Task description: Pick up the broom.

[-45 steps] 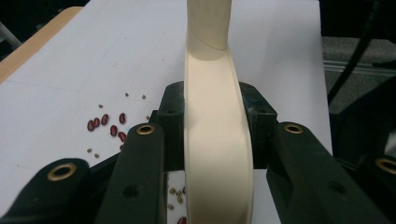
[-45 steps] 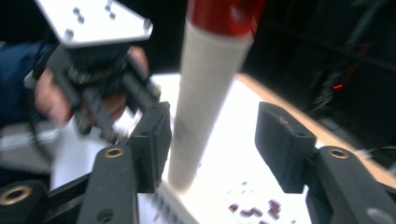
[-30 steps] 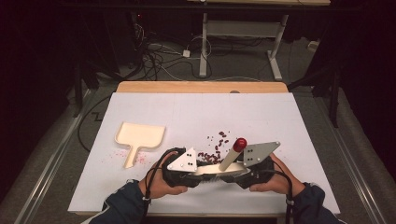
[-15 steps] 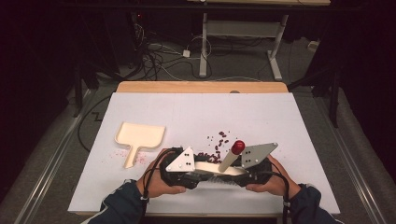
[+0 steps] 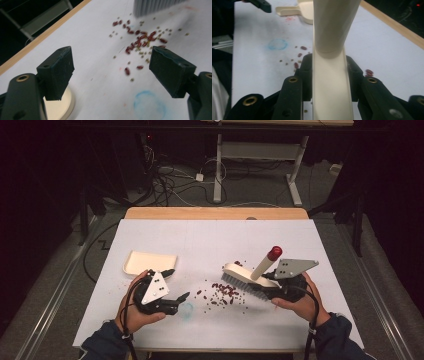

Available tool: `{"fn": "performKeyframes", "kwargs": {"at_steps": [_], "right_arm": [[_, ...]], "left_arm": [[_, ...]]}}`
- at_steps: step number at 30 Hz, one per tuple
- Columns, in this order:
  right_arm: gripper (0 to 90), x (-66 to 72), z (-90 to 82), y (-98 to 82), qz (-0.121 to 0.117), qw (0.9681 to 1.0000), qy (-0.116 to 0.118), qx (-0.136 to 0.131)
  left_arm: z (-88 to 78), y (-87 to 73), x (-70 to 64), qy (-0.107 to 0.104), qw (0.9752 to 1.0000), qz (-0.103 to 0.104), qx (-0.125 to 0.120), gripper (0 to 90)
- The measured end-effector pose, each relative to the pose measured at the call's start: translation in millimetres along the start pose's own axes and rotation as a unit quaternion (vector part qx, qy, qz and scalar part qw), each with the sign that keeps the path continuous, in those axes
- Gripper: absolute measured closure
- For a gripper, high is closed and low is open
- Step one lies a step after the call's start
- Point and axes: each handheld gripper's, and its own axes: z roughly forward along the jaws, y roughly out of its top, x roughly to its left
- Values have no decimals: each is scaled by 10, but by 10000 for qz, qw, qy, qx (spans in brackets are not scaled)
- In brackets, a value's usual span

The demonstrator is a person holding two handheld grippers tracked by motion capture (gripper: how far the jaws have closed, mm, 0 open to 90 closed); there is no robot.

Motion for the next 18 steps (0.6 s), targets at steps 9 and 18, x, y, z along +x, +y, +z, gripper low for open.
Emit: {"fn": "performKeyframes", "kwargs": {"at_steps": [9, 18], "right_arm": [[673, -236, -145, -42, 268, 9967, -759, -139], [673, -394, -179, -109, 406, 9913, -1251, -87]], "left_arm": [[-157, -383, 56, 280, 9986, -356, 260, 192], [-162, -469, 26, 351, 9980, -305, 436, 186]]}}
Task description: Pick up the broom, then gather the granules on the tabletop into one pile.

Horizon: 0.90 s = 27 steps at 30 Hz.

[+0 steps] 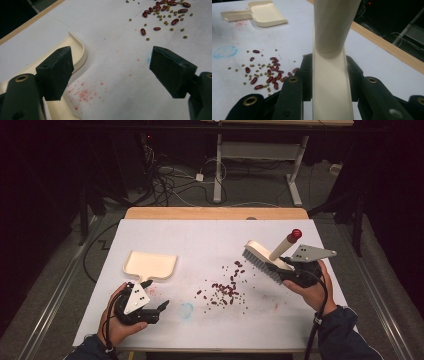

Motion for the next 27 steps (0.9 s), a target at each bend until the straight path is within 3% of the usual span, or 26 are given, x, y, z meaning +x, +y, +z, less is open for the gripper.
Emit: {"fn": "performKeyframes", "kwargs": {"at_steps": [14, 23, 27], "right_arm": [[673, -144, 80, -53, 110, 9988, -467, 35], [674, -252, 378, -80, 154, 9967, -771, 222], [673, -234, 552, -53, -35, 9951, -922, 359]], "left_arm": [[23, -24, -17, -33, 10000, -1, 75, 185], [38, -36, -27, -46, 9999, -17, 141, 185], [60, -20, -40, -70, 9998, 38, 165, 185]]}}
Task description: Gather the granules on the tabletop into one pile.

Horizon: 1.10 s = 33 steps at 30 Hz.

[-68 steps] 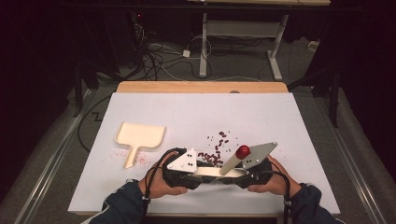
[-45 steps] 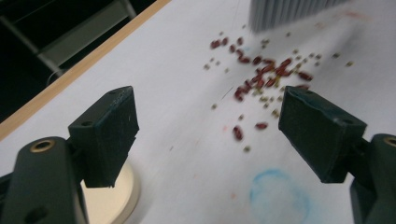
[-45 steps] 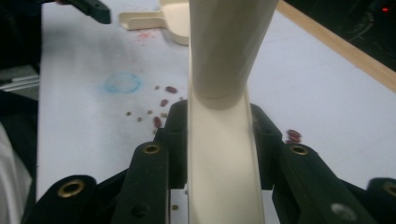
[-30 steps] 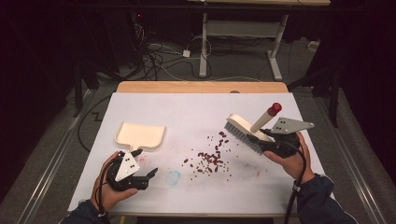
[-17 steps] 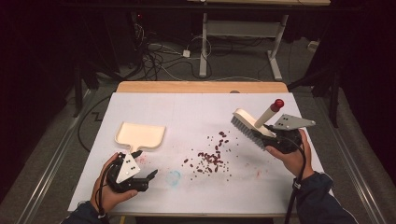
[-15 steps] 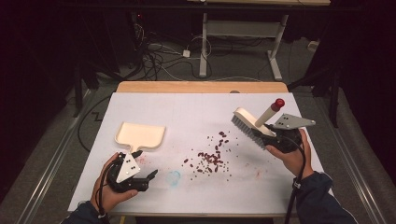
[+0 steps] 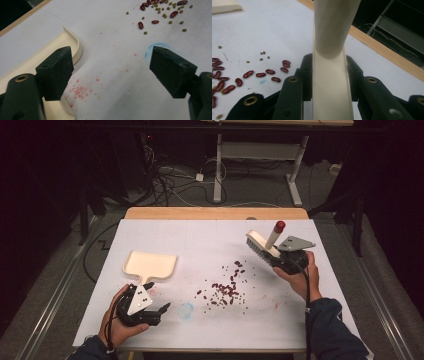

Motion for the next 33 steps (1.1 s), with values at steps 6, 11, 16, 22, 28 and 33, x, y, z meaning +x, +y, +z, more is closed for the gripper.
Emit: {"fn": "performKeyframes", "kwargs": {"at_steps": [6, 11, 16, 22, 28, 33], "right_arm": [[674, 170, 279, 56, -366, 9988, -131, 305], [674, 343, 422, 92, -614, 9971, 20, 449], [673, 509, 473, 99, -894, 9947, 135, 486], [671, 608, 441, 82, -990, 9936, 348, 424], [671, 743, 339, 73, -1187, 9897, 750, 288], [670, 888, 251, 52, -1423, 9841, 1039, 241]], "left_arm": [[-2, -5, -7, -17, 10000, 1, 24, 185], [11, -11, -13, -35, 10000, 3, 72, 185], [4, -14, -19, -37, 10000, 14, 66, 185], [9, -10, -23, -64, 9999, 64, 99, 185], [8, 0, -28, -68, 9999, 94, 89, 185], [8, 7, -38, -78, 9998, 127, 101, 185]]}}
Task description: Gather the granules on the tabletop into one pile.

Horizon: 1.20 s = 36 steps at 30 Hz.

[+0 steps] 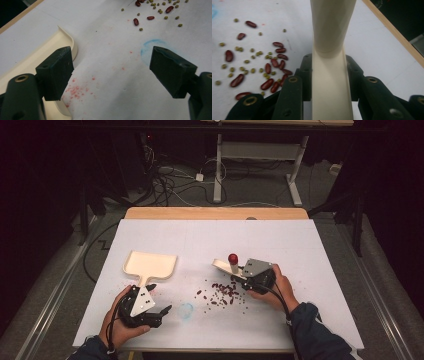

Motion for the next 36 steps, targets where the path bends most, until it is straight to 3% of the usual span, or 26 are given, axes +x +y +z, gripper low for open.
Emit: {"fn": "performKeyframes", "kwargs": {"at_steps": [10, 17, 26, 31, 33, 34, 36], "right_arm": [[670, 174, -107, 40, -232, 9992, 326, -94], [674, 161, -177, 55, -255, 9991, 315, -135], [674, 33, -411, 130, 176, 9979, 161, -607], [674, 101, -527, 221, 422, 9947, 438, -830], [673, 175, -540, 270, 508, 9931, 599, -871], [674, 270, -533, 316, 557, 9909, 852, -878], [674, 331, -523, 337, 562, 9902, 942, -863]], "left_arm": [[-8, -2, -2, -9, 10000, 16, 13, 185], [7, 1, -17, 15, 9999, 117, 106, 185], [-8, 5, -11, 58, 10000, 71, 34, 185], [-44, 9, 16, 142, 9999, 30, -55, 184], [-75, 11, 42, 201, 9998, 24, -87, 180], [-91, 10, 55, 234, 9996, -11, -137, 180], [-121, 5, 82, 316, 9993, -63, -204, 180]]}}
